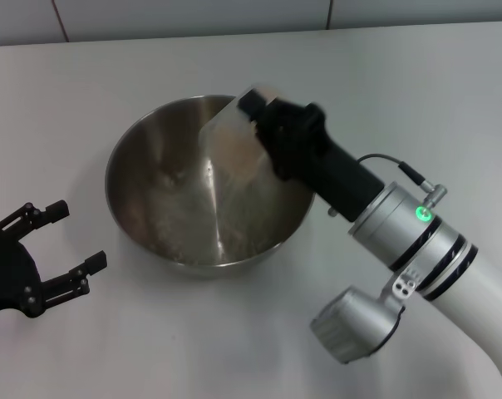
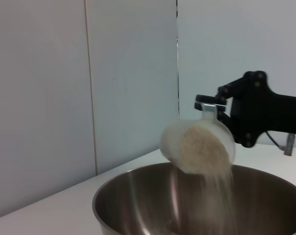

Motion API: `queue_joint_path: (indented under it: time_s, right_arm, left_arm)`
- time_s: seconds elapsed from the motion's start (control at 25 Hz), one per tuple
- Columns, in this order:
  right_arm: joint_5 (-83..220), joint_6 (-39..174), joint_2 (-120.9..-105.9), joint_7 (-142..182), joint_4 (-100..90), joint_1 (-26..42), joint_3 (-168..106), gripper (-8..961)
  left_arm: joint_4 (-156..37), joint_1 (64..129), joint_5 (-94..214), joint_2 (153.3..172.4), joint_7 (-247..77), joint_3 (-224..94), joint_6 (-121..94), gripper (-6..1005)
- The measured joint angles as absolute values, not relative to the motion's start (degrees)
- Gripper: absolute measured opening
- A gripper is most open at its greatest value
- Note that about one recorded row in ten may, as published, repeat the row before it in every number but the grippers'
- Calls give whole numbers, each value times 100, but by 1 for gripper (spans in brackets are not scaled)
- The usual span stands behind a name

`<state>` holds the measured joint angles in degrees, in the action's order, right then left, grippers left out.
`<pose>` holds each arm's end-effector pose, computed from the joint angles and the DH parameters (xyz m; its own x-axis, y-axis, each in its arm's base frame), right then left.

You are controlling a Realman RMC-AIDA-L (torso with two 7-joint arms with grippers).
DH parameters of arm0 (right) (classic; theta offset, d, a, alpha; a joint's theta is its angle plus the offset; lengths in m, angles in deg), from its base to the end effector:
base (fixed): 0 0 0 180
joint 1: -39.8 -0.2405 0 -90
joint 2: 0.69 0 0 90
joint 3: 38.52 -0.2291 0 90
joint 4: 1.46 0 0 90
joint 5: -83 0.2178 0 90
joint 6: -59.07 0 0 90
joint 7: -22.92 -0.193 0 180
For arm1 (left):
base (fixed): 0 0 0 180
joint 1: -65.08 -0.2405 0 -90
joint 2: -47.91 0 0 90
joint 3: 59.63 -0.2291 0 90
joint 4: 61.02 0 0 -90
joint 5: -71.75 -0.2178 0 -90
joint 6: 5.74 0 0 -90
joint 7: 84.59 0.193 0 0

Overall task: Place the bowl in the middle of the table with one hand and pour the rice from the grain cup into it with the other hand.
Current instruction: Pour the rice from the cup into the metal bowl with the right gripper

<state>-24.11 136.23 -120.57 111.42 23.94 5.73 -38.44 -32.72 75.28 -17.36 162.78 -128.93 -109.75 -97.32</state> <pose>0.1491 0.3177 -0.1197 0.5012 0.6888 0.5238 0.6110 0.1470 -0.7779 -0.3006 0.2604 -0.0081 0.8088 0.0498 0.5859 0.3674 -0.8208 -0.4374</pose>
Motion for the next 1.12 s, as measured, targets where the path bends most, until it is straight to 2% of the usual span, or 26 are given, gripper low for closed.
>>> queue_joint_path:
  time_s: [0.84, 1.12]
  right_arm:
    - [-3003, 12898, -12057, 16480, 2770, 592, -4077, 0]
    - [-2977, 12895, -12057, 16213, 2922, 612, -4253, 1]
  left_arm:
    - [-3272, 7588, -1736, 16278, -12898, -11016, -9733, 859]
    - [-3272, 7589, -1736, 16277, -12897, -11017, -9733, 859]
